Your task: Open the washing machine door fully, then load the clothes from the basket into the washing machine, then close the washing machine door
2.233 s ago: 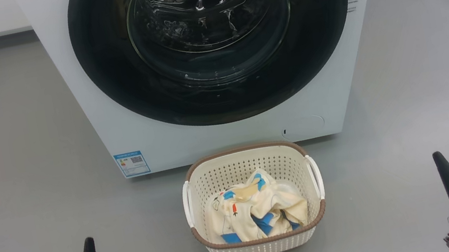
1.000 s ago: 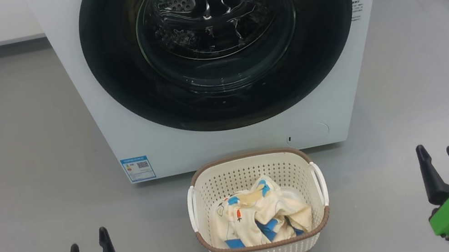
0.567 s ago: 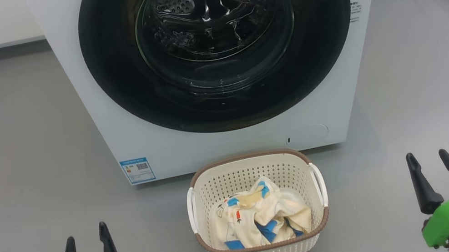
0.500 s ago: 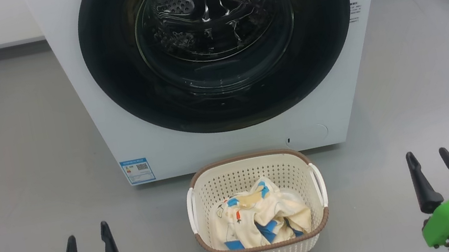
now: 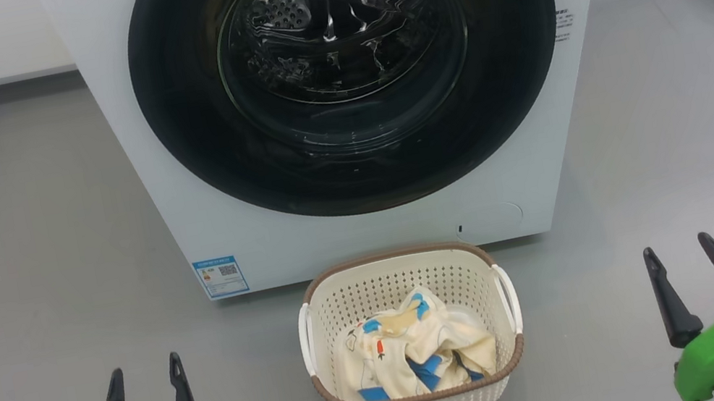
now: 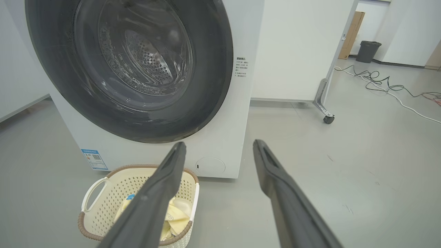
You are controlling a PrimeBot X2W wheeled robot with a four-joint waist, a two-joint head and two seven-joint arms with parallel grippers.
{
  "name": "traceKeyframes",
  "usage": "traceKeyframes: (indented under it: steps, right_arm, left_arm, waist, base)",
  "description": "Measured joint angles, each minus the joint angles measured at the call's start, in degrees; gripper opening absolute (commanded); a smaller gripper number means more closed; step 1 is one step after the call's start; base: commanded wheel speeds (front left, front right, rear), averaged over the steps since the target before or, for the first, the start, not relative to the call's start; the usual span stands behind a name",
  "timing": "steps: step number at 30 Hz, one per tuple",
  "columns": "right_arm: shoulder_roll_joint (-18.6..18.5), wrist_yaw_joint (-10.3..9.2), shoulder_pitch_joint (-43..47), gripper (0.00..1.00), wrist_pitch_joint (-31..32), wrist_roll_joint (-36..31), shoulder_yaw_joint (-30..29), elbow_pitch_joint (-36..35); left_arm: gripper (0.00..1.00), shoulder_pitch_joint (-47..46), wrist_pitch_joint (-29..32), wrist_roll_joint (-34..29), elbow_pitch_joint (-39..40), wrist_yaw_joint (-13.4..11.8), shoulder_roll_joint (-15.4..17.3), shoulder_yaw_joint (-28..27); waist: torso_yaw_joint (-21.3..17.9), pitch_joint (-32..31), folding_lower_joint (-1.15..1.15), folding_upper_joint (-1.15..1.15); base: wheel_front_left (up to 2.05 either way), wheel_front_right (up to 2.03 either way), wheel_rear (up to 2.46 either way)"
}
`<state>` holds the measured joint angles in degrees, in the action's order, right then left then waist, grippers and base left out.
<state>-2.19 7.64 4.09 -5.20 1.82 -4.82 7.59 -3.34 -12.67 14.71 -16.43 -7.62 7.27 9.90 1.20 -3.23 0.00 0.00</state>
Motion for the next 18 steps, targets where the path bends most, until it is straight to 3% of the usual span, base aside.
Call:
traceKeyframes:
  steps: [8, 18]
  right_arm:
    - [0.02, 0.0, 0.49, 1.0, -1.6, -6.57, -0.02, -0.79]
    - [0.02, 0.0, 0.49, 1.0, -1.88, -6.87, -0.24, -0.8]
  left_arm:
    - [1.0, -0.02, -1.52, -5.68, -0.18, -1.08, 0.79, 1.48]
    - [1.0, -0.21, -1.51, -5.8, -0.31, -1.59, 0.88, 1.62]
  waist:
    - [0.07, -0.48, 0.0, 0.0]
    - [-0.19, -0.22, 0.0, 0.0]
  base:
    - [0.0, 0.0, 0.0]
    - [0.0, 0.0, 0.0]
